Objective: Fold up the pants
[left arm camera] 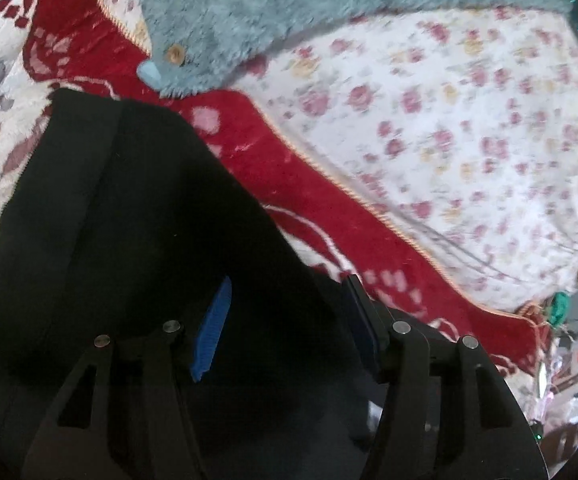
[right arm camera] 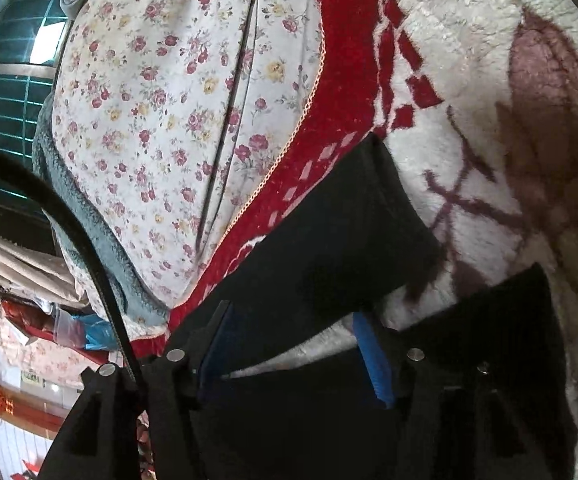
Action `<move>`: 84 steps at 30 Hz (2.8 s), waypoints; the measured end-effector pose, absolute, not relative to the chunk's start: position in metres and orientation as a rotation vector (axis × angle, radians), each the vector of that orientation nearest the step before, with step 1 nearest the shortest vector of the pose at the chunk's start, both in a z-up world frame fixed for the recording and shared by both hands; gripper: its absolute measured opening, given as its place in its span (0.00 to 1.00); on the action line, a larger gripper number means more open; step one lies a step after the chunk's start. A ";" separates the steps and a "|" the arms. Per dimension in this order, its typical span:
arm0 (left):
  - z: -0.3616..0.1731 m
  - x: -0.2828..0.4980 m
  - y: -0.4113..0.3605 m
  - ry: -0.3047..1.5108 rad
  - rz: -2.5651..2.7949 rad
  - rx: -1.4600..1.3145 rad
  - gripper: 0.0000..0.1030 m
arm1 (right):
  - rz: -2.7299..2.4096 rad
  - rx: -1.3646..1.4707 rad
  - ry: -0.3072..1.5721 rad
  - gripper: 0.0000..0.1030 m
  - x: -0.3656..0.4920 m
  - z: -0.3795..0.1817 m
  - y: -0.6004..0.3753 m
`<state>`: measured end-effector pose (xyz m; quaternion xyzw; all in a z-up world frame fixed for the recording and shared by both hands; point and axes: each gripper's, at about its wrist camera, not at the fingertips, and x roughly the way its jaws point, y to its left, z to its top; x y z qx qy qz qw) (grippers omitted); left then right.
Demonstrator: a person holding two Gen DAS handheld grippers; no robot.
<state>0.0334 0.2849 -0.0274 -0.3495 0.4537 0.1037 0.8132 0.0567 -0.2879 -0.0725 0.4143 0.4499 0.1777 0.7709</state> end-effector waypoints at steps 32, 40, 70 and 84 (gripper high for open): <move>-0.004 -0.092 0.203 0.885 0.100 -0.456 0.06 | 0.374 0.877 0.860 0.05 -0.034 -0.053 -0.353; -0.009 -0.099 0.212 0.863 0.111 -0.509 0.06 | 0.365 0.873 0.905 0.05 -0.035 -0.059 -0.347; 0.003 -0.193 0.321 0.733 0.227 -0.716 0.58 | 0.847 0.254 0.775 0.35 -0.073 0.015 -0.123; -0.011 -0.161 0.339 0.791 0.223 -0.692 0.58 | 1.121 -0.239 0.726 0.39 -0.115 -0.030 0.114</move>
